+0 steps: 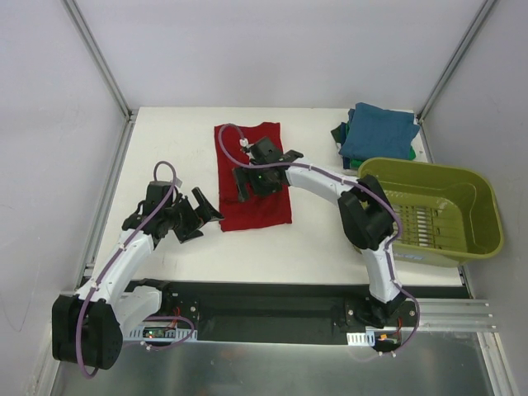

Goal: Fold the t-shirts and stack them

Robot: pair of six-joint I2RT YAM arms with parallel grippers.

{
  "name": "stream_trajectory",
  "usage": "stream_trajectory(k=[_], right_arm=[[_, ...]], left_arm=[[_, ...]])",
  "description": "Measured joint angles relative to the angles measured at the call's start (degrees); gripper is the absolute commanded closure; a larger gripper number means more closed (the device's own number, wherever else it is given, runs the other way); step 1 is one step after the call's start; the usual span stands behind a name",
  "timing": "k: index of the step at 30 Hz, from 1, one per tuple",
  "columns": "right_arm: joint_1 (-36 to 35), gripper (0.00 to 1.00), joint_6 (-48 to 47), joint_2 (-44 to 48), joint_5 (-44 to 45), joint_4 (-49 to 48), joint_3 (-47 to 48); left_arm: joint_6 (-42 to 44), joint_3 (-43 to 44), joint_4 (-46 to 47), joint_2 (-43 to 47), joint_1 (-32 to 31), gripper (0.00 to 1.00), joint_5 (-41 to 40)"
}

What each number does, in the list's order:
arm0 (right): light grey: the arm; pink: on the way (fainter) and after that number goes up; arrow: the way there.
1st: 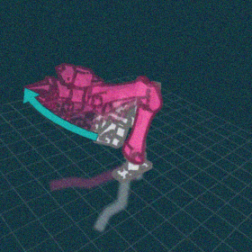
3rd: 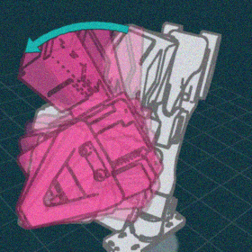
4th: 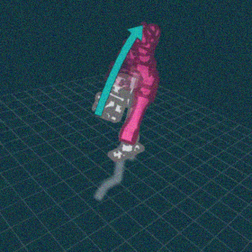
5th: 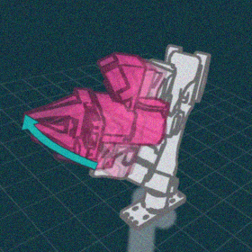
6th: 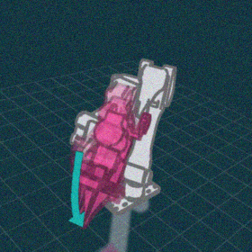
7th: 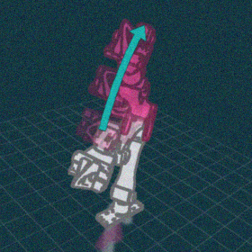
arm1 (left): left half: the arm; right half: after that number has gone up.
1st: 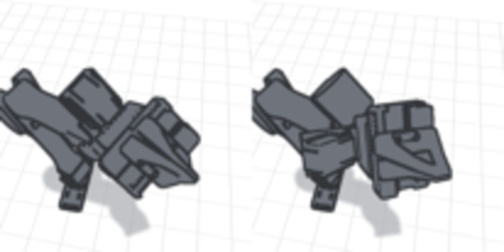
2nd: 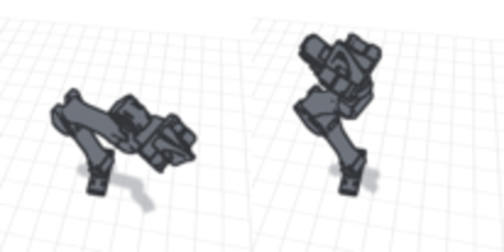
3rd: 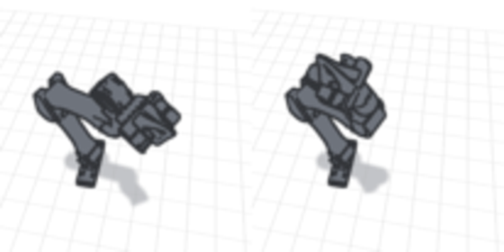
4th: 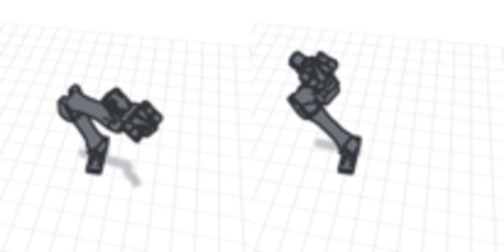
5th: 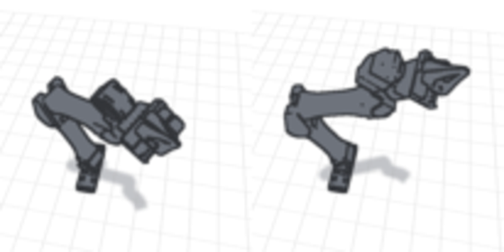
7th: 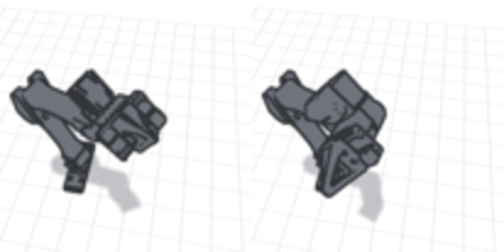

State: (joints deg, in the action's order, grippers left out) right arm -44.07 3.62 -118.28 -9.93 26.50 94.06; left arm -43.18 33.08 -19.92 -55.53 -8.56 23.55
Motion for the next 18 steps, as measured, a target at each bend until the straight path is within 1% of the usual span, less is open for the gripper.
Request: stream_trajectory(k=[3, 7, 11, 16, 18], right_arm=[[0.2, 0.03, -0.6, -4.5, 2.0, -0.1, 4.9], [0.9, 0.03, -1.1, -9.7, 5.2, -0.9, 13.6], [3.1, 0.03, -1.2, -13.5, 8.2, -1.9, 20.5], [5.9, 0.03, -1.5, -13.6, 9.2, -2.5, 21.7], [6.3, 0.03, -1.7, -10.9, 9.2, -4.2, 17.7]], left_arm=[[0.3, 0.0, -0.1, -0.2, 0.0, 0.01, 0.0], [0.4, -0.2, -0.2, -0.4, 0.0, 0.01, 0.0], [0.5, -0.3, -0.2, -0.3, 0.0, 0.01, 0.0], [0.4, -0.9, -0.2, -0.1, 0.0, 0.01, 0.0], [0.4, -0.9, -0.4, -0.1, 0.0, 0.01, 0.0]])
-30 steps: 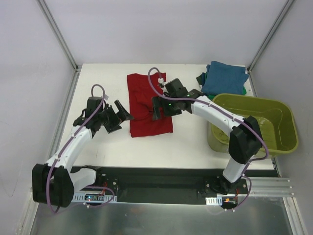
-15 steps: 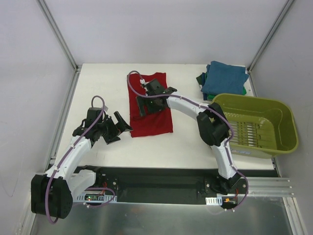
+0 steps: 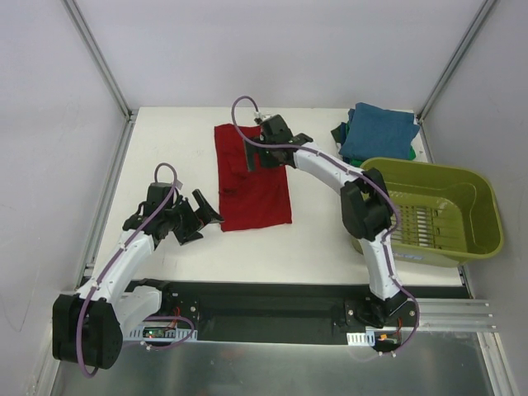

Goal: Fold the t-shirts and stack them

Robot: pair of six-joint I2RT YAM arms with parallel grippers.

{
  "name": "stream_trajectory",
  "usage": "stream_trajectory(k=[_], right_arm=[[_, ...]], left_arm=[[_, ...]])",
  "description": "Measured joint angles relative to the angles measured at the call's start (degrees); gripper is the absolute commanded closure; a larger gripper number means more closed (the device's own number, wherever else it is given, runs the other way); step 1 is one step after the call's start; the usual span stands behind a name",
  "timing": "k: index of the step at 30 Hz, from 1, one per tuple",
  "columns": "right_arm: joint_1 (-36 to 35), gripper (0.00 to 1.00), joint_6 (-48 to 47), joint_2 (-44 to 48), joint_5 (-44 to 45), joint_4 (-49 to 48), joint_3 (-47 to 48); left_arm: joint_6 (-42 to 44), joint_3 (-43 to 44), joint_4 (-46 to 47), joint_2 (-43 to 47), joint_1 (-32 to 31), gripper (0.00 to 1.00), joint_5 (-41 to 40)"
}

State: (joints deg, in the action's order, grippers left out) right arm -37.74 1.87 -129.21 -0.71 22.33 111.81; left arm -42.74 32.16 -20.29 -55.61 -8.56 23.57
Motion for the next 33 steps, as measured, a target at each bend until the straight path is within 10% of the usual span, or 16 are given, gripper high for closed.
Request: stream_trajectory(k=[19, 33], right_arm=[[-1.2, 0.03, 5.4, 49.7, -4.7, -8.0, -54.5], [-1.2, 0.03, 3.1, 64.1, -1.0, -0.7, -59.8]], left_arm=[[-1.8, 15.4, 12.4, -28.9, -4.5, 0.01, 4.7], [-1.9, 27.3, 14.8, -46.7, -4.7, 0.01, 4.7]])
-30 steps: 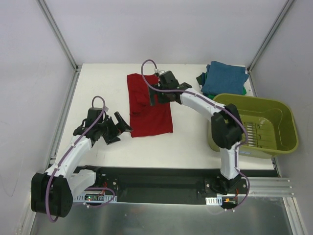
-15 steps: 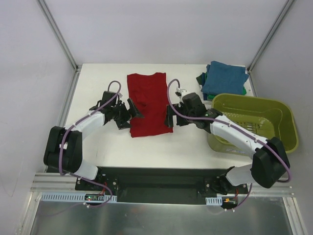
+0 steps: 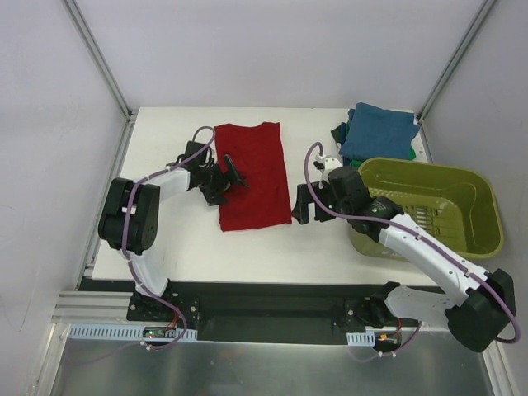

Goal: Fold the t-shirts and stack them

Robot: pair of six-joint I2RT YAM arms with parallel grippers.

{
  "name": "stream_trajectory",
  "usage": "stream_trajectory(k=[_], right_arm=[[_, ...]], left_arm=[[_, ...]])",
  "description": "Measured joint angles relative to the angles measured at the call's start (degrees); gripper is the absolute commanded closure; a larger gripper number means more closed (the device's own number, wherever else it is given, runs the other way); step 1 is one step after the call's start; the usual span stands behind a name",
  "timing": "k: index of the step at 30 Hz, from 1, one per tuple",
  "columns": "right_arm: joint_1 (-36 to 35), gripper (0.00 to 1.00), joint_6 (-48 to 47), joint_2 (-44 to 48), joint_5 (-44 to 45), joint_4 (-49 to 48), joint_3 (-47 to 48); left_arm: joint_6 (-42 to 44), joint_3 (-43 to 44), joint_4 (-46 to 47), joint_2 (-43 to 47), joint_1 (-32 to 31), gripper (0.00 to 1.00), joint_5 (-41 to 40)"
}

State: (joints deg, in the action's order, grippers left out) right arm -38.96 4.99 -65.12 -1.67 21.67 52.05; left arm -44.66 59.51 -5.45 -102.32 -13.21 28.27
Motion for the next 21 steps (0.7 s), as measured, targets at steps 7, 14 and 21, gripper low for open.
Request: stream_trajectory(k=[7, 14, 21], right_arm=[[0.0, 0.03, -0.6, 2.8, 2.4, 1.0, -0.4], [0.0, 0.03, 0.2, 8.8, 7.4, 3.8, -1.1], [0.0, 0.02, 5.5, 18.1, 11.3, 3.9, -1.2]], left_arm=[[0.0, 9.4, 0.3, -4.0, 0.1, 0.01, -1.3], [0.2, 24.6, -1.1, -14.7, 4.0, 0.01, -1.6], [1.5, 15.9, -3.7, -2.3, 6.6, 0.01, -5.3]])
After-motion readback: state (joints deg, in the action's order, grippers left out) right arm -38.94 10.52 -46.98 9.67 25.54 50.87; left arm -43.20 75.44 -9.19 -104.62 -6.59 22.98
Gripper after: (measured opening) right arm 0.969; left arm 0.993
